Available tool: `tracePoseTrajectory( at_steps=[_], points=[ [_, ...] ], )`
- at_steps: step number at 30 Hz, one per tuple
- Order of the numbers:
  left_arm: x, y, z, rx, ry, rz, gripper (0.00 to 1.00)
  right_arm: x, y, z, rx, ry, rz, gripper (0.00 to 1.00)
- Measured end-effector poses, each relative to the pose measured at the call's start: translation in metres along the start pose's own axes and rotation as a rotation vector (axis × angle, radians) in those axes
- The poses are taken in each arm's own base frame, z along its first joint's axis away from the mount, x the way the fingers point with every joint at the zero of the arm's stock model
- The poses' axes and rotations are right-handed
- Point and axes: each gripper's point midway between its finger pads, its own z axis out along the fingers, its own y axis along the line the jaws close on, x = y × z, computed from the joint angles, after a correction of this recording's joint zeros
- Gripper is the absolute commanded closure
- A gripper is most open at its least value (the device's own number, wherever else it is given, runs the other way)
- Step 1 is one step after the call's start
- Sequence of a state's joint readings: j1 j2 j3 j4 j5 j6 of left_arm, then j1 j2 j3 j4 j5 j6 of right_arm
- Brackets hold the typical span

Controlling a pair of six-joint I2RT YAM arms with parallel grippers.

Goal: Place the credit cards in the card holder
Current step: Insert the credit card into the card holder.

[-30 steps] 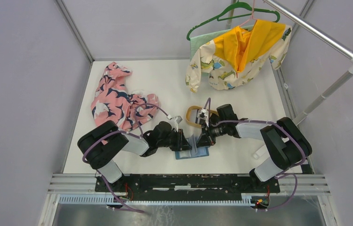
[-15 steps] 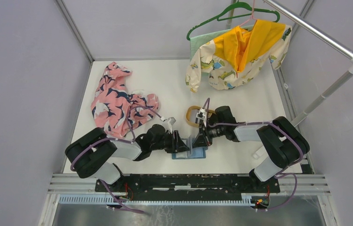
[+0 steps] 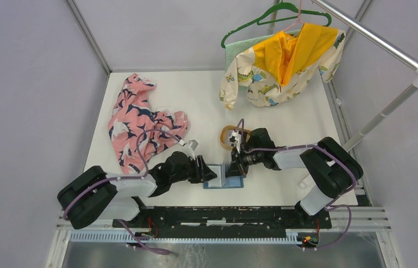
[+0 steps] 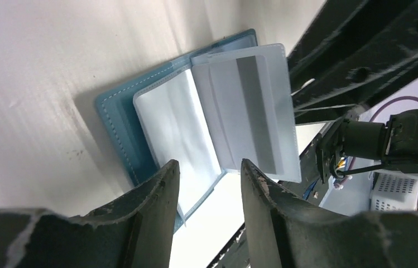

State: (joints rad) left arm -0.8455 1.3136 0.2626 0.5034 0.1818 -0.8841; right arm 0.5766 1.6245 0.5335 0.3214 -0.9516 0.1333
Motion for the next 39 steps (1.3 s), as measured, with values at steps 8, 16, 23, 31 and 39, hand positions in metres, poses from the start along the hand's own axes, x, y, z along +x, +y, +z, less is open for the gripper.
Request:
tracePoseTrajectory(
  at_steps=[8,16,23,31,39],
  points=[
    [-0.023,-0.02,-0.028,0.044,-0.116,0.015,0.39,0.006,-0.003,0.014,0.031,0.048,-0.023,0.77],
    [-0.027,-0.023,-0.038,0.047,-0.138,0.017,0.49,-0.003,-0.003,0.024,0.05,0.075,-0.099,0.77],
    [-0.024,-0.026,-0.035,0.05,-0.113,0.015,0.76,-0.003,-0.012,0.028,0.083,0.109,-0.118,0.76],
    [-0.007,-0.008,-0.003,-0.032,-0.011,0.0,0.89,-0.005,-0.014,0.025,0.094,0.136,-0.161,0.77],
    [0.002,0.013,0.009,-0.101,0.015,-0.008,0.89,-0.062,-0.003,-0.024,0.243,0.077,-0.471,0.59]
  ],
)
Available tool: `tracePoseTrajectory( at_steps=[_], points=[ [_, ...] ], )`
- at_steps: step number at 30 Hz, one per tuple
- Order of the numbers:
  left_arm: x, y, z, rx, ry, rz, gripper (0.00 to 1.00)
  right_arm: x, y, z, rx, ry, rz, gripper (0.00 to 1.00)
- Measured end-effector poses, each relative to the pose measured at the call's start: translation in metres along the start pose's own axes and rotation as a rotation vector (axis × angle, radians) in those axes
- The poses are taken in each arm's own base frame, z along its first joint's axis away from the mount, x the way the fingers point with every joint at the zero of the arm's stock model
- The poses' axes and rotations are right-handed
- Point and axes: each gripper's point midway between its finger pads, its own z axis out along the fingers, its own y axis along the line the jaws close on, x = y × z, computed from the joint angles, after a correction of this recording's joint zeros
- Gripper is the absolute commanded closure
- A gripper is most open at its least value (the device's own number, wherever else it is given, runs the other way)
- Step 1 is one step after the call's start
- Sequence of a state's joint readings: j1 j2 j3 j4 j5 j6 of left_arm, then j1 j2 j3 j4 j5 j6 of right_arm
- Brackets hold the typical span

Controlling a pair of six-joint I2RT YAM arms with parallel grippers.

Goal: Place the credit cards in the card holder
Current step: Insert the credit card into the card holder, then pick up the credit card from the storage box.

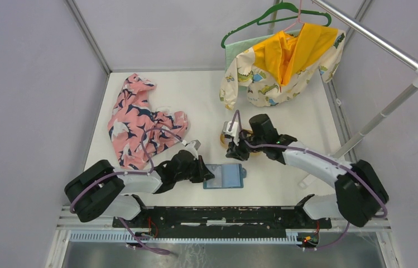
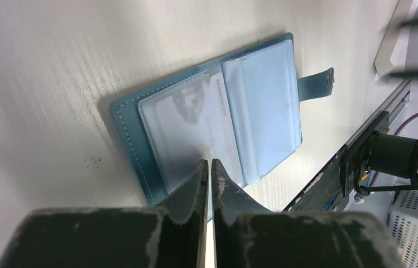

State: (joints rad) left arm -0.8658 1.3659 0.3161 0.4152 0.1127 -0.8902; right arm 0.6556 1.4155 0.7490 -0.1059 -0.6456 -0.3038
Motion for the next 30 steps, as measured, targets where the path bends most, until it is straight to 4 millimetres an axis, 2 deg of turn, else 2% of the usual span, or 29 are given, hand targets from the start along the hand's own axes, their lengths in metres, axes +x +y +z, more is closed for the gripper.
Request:
tracePoseTrajectory(
  at_steps=[1,2,3,7,9,11,13,17,20,22,24,30],
  points=[
    [-0.001,0.0,0.0,0.0,-0.002,0.001,0.88,-0.017,-0.012,-0.016,0.073,-0.033,-0.072,0.43],
    [-0.001,0.0,-0.001,0.0,-0.004,0.003,0.88,-0.022,-0.015,-0.021,0.094,-0.043,-0.092,0.14],
    [-0.002,0.0,-0.002,-0.001,-0.006,0.012,0.87,-0.034,-0.028,-0.035,0.165,-0.058,-0.147,0.02],
    [-0.008,-0.009,-0.01,0.022,-0.027,0.042,0.86,-0.067,-0.07,-0.073,0.375,-0.067,-0.247,0.02],
    [-0.014,-0.016,-0.015,0.042,-0.045,0.06,0.84,-0.074,-0.084,-0.076,0.375,-0.042,-0.223,0.1],
    [-0.019,-0.022,-0.021,0.06,-0.066,0.08,0.8,-0.078,-0.097,-0.069,0.319,-0.04,-0.169,0.1],
    [-0.027,-0.029,-0.029,0.081,-0.1,0.105,0.73,-0.065,-0.106,-0.061,0.266,-0.05,-0.083,0.1],
    [-0.05,-0.045,-0.047,0.112,-0.197,0.16,0.59,-0.017,-0.104,-0.057,0.246,-0.039,0.091,0.11],
    [-0.068,-0.053,-0.058,0.108,-0.275,0.196,0.4,0.009,-0.097,-0.052,0.232,-0.052,0.232,0.16],
    [-0.078,-0.054,-0.064,0.092,-0.318,0.209,0.22,0.014,-0.098,-0.048,0.235,-0.065,0.31,0.16],
    [-0.086,-0.053,-0.067,0.067,-0.344,0.213,0.11,0.011,-0.103,-0.044,0.246,-0.09,0.37,0.16],
    [-0.105,-0.051,-0.08,-0.044,-0.356,0.202,0.09,0.006,-0.114,-0.034,0.282,-0.157,0.615,0.22]
  ],
)
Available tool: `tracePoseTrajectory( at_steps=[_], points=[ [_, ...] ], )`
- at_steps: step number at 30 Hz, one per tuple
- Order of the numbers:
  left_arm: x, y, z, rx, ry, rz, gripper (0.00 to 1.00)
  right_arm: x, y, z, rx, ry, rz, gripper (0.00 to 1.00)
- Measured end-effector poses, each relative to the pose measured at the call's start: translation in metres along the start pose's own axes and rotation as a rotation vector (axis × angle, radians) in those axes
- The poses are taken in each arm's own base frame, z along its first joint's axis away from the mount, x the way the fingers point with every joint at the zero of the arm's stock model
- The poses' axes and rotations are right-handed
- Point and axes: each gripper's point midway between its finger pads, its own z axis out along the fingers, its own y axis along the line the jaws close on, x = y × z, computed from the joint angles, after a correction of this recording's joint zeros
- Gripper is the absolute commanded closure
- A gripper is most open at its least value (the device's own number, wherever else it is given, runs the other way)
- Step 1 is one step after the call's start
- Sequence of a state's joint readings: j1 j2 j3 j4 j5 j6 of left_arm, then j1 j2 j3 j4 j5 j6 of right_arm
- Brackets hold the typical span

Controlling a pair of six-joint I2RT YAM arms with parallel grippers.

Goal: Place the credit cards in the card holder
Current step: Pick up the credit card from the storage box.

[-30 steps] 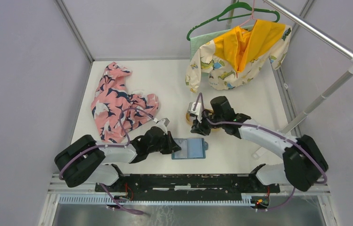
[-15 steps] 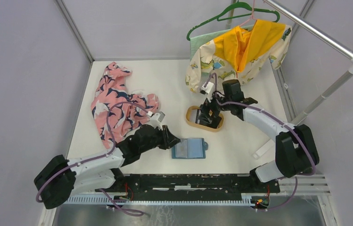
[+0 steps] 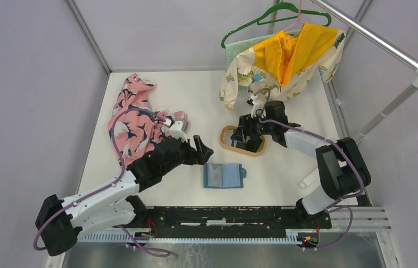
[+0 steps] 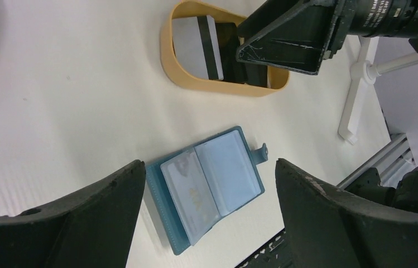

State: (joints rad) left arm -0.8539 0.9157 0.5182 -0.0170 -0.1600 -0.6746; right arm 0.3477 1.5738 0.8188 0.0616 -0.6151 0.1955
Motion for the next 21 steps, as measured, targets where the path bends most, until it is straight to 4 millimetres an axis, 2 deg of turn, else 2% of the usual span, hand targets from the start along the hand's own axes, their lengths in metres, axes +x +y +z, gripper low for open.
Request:
tracePoseTrajectory(
  at_steps=[3,6,8,11,21],
  points=[
    [-0.018,-0.008,-0.007,-0.03,0.014,0.032,0.09,-0.006,-0.004,0.004,0.037,-0.028,0.115,0.24],
    [-0.05,-0.027,-0.018,-0.029,-0.003,0.08,0.09,-0.007,-0.009,0.008,0.069,-0.04,0.202,0.24],
    [-0.068,-0.036,-0.027,-0.024,-0.02,0.114,0.09,-0.003,-0.013,0.011,0.089,-0.035,0.259,0.24],
    [-0.085,-0.038,-0.035,-0.048,-0.048,0.176,0.09,0.004,-0.016,0.016,0.103,-0.016,0.322,0.24],
    [-0.076,0.001,-0.037,-0.205,0.047,0.396,0.14,0.006,-0.01,0.024,0.13,-0.041,0.452,0.21]
  ],
)
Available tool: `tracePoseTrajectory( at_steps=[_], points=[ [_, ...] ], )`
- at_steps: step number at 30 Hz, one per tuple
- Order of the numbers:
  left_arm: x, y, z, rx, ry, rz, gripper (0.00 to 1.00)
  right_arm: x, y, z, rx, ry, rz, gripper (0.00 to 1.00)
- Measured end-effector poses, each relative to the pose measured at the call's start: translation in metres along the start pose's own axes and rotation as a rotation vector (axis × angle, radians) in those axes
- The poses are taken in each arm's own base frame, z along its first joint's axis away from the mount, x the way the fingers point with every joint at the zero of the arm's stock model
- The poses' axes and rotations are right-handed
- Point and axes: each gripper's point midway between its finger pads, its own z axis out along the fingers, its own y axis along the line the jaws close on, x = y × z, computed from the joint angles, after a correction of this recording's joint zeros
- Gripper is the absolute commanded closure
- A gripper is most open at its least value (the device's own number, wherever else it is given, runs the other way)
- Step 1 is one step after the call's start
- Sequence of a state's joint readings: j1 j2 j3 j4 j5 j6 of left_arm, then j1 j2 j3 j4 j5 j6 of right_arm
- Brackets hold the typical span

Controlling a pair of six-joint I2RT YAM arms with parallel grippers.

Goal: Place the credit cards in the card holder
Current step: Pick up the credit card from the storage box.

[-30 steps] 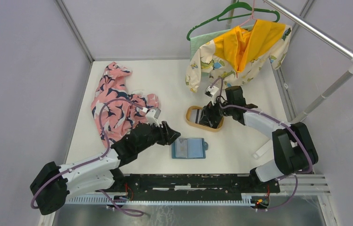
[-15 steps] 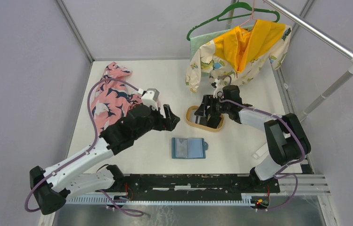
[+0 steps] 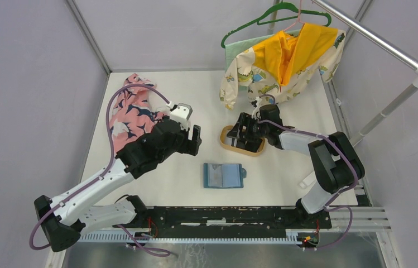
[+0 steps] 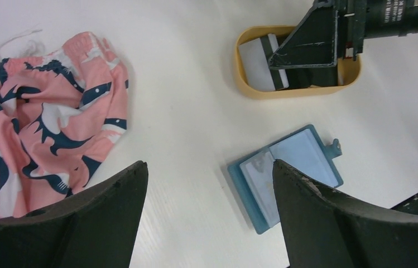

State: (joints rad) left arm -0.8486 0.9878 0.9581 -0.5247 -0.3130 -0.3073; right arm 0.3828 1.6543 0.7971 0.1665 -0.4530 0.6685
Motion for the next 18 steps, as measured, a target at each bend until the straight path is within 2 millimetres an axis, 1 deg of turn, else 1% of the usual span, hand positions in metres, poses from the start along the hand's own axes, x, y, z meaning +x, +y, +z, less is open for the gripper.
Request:
tracePoseTrajectory(
  at_steps=[5,8,10,13,15,18],
  points=[
    [0.005,0.01,-0.009,-0.024,-0.01,0.003,0.14,0.001,0.003,0.002,0.002,-0.018,0.05,0.21],
    [0.001,0.013,-0.017,-0.016,-0.04,-0.011,0.14,0.001,0.004,0.003,0.008,-0.026,0.074,0.22],
    [-0.003,0.016,-0.02,-0.012,-0.056,-0.023,0.14,0.001,0.004,0.003,0.007,-0.029,0.089,0.26],
    [-0.003,0.018,-0.02,-0.011,-0.056,-0.032,0.14,0.002,0.005,0.007,-0.01,-0.024,0.107,0.35],
    [-0.002,0.017,-0.019,-0.005,-0.048,-0.033,0.14,0.003,0.006,0.009,-0.029,-0.021,0.117,0.37],
    [0.0,0.016,-0.018,0.002,-0.039,-0.032,0.14,0.008,0.009,0.009,-0.062,-0.012,0.123,0.38]
  ],
)
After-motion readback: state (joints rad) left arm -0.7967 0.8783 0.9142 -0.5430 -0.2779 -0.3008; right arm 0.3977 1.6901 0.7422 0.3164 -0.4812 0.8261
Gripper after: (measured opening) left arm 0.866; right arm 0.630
